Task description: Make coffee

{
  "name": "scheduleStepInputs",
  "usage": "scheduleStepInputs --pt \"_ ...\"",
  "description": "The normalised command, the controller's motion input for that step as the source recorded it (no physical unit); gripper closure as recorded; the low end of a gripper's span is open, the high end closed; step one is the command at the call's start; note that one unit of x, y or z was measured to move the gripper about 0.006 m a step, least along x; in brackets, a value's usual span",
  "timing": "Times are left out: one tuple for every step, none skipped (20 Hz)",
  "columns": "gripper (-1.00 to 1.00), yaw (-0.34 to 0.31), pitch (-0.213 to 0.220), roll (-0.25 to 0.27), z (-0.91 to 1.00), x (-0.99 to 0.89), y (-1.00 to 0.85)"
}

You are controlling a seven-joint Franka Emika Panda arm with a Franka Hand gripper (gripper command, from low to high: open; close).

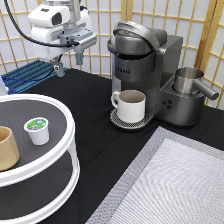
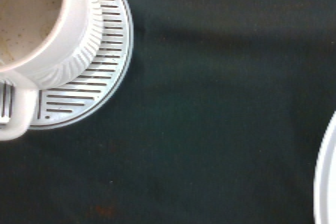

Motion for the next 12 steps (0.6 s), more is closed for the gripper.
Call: scheduleStepInputs --pt "-1.00 0.000 0.016 0.000 0.00 0.11 0.00" --pt "-1.00 -0.004 0.044 0.001 0.13 0.30 0.00" --pt "-1.00 -0.026 0.104 0.000 0.39 0.49 0.00" --pt "-1.00 -0.032 0.088 0.001 0.43 0.65 -0.05" --pt "-1.00 -0.035 0.086 0.000 0.65 0.82 -0.03" --pt "-1.00 -0.024 0.105 0.023 0.77 0.89 -0.06" --pt "-1.00 -0.009 0.100 0.048 0.85 0.93 -0.13" --pt "-1.00 0.000 0.099 0.042 0.92 0.99 -0.09" --pt "-1.00 0.000 0.093 0.031 0.94 1.00 -0.07" --pt "-1.00 -0.002 0.079 0.026 0.95 0.97 -0.11" --pt "-1.00 -0.018 0.071 0.040 0.91 0.93 -0.17" --pt "-1.00 -0.023 0.072 0.047 0.88 0.92 -0.19"
